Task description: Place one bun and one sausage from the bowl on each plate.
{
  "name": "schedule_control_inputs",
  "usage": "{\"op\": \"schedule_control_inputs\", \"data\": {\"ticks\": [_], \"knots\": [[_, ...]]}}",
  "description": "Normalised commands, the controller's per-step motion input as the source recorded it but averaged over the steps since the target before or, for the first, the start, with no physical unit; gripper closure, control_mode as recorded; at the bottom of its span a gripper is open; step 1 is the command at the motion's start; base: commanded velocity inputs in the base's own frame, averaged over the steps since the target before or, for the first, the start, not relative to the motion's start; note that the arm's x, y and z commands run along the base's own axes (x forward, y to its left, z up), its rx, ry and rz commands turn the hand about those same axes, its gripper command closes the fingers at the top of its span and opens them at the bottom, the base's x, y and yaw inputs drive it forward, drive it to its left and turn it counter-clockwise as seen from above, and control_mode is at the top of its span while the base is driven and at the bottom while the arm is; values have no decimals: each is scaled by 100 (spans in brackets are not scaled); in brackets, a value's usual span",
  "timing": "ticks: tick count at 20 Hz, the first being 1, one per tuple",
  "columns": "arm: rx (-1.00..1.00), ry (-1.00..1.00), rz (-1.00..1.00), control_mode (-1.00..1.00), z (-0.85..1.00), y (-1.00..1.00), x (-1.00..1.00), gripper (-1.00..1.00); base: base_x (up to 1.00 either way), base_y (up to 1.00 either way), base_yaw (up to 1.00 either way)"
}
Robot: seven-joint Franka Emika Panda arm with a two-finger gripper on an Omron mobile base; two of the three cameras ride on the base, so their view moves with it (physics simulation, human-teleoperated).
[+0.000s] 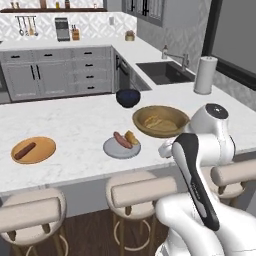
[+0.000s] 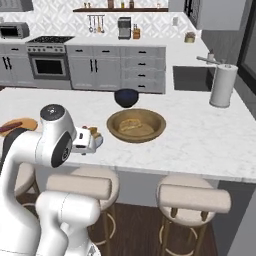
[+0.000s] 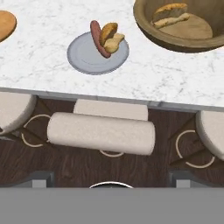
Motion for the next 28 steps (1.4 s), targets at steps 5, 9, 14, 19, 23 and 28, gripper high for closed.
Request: {"op": "schedule_control_inputs", "data": {"ticks": [5, 9, 14, 19, 23, 28], "knots": [[0, 0, 0, 100, 0, 0, 0, -100, 52, -24, 0], [0, 0, 0, 100, 0, 0, 0, -100, 58, -18, 0], [0, 0, 0, 100, 0, 0, 0, -100, 48, -29, 0], [18, 12, -10, -100, 0, -45, 25, -100, 0, 0, 0], [16, 28, -35, -100, 0, -44, 70, -100, 0, 0, 0], [10, 24, -37, -100, -5, -44, 80, -100, 0, 0, 0]]}}
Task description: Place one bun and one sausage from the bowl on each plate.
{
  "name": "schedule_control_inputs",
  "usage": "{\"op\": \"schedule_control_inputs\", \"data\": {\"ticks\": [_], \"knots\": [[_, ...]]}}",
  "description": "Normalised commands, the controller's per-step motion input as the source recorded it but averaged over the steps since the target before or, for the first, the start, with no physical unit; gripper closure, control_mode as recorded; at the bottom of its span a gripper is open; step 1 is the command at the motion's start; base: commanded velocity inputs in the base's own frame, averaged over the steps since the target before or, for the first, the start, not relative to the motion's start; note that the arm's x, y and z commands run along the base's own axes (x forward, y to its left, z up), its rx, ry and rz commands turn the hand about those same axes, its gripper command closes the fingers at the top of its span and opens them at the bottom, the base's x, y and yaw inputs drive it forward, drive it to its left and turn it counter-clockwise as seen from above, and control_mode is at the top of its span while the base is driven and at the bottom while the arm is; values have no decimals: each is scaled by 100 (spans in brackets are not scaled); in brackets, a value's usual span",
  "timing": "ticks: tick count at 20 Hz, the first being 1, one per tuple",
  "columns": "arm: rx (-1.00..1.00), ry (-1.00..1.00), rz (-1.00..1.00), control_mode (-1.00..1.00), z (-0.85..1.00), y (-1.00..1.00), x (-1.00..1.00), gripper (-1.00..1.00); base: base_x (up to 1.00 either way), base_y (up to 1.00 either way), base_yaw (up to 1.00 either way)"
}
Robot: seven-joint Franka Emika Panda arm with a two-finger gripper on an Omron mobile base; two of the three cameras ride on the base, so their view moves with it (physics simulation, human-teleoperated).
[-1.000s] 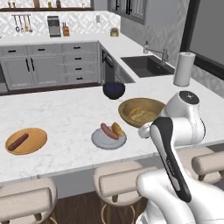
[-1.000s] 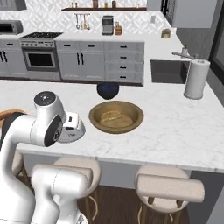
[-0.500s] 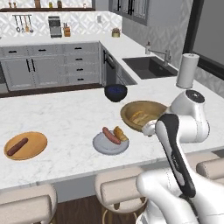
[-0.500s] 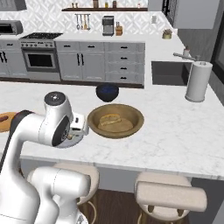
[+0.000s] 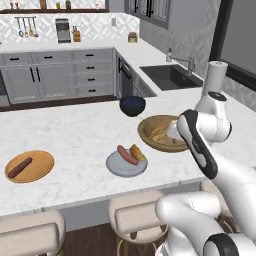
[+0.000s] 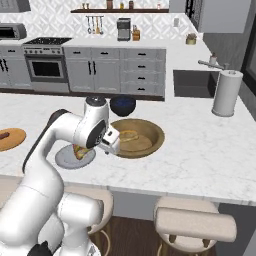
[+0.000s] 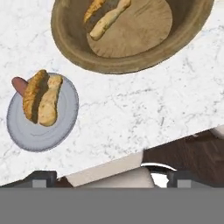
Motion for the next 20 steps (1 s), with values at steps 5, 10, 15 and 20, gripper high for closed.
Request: {"op": "schedule_control_inputs", "data": {"ticks": [5, 10, 15, 20], "knots": [[0, 18, -27, -100, -20, -31, 94, -100, 0, 0, 0], [4, 0, -27, -100, -7, -2, 82, -100, 0, 0, 0], [2, 1, -9, -100, 0, 0, 30, -100, 0, 0, 0], [0, 0, -3, -100, -16, 3, 31, -100, 0, 0, 0]]}}
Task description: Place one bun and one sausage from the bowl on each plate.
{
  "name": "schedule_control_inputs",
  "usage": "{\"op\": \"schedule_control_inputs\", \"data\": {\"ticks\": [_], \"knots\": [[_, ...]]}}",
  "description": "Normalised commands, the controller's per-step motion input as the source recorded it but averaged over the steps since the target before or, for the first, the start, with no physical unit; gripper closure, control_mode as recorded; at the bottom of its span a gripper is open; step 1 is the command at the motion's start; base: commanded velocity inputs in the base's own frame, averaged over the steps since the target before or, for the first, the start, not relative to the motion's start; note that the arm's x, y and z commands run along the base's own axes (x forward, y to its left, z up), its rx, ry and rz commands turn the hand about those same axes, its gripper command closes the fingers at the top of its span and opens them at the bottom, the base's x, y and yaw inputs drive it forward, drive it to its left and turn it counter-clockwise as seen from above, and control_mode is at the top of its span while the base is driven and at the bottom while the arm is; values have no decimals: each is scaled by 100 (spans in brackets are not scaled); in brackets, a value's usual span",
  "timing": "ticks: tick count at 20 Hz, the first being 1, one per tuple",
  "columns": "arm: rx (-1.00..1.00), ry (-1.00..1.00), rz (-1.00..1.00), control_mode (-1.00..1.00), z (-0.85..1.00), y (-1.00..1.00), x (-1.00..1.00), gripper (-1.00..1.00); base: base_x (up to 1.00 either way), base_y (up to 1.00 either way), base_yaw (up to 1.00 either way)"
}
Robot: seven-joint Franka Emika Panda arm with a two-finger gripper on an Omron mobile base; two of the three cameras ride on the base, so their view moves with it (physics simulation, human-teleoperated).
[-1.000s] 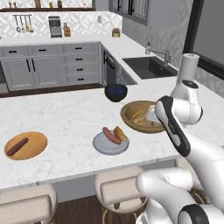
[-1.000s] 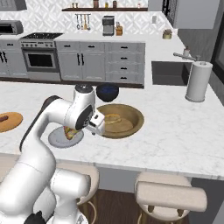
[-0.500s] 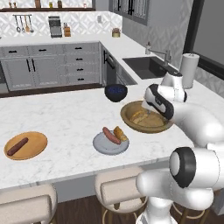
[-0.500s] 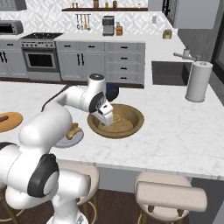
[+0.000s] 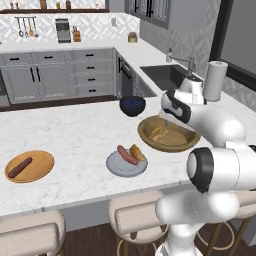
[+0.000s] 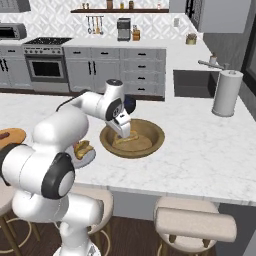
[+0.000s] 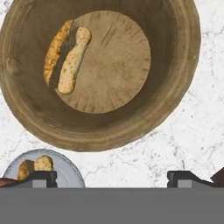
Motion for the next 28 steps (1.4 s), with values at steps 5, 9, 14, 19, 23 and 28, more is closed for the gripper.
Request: {"op": "schedule_control_inputs", "data": {"ticks": [5, 9, 14, 19, 23, 28], "knots": [[0, 0, -5, -100, -25, 4, 39, -100, 0, 0, 0], [0, 0, -5, -100, -23, 0, 33, -100, 0, 0, 0], [0, 0, -6, -100, -32, 0, 35, -100, 0, 0, 0], [0, -1, -6, -100, -30, 0, 30, -100, 0, 0, 0], [0, -3, -6, -100, -11, 0, 35, -100, 0, 0, 0], [0, -1, -6, -100, -19, 0, 29, -100, 0, 0, 0]]}}
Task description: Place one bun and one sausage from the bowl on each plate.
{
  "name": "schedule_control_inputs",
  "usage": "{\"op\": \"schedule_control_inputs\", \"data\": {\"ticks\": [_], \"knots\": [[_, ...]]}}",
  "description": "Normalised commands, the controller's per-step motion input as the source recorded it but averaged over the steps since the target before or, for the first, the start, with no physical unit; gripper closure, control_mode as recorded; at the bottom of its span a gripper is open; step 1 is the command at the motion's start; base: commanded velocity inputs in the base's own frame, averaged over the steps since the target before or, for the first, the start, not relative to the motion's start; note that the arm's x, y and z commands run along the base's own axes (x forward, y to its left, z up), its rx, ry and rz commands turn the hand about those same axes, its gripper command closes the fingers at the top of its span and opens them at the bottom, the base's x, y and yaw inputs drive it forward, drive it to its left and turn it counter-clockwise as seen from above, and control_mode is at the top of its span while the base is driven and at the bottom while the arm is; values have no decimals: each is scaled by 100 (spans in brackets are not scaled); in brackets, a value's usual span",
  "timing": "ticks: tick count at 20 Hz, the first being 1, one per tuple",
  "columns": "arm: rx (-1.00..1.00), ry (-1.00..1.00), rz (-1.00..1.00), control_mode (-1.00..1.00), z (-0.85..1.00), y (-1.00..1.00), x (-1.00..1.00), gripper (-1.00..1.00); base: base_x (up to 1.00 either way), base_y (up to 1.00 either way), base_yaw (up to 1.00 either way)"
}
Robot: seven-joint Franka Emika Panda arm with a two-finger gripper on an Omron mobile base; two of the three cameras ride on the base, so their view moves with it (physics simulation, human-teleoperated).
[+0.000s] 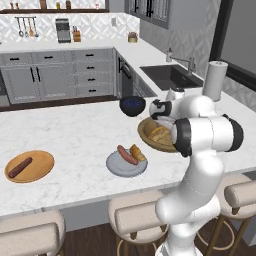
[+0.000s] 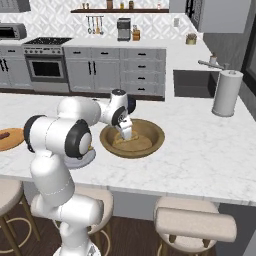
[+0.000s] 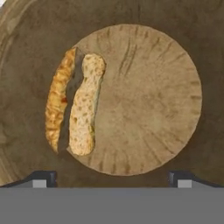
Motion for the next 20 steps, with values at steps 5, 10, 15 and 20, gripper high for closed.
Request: {"op": "schedule_control_inputs", "data": {"ticks": [5, 10, 15, 20], "knots": [[0, 0, -5, -100, -24, 0, 30, -100, 0, 0, 0], [0, 0, -3, -100, -18, 0, 31, -100, 0, 0, 0], [0, 0, -1, -100, -21, 0, 32, -100, 0, 0, 0], [0, -1, -1, -100, -23, 0, 22, -100, 0, 0, 0]]}}
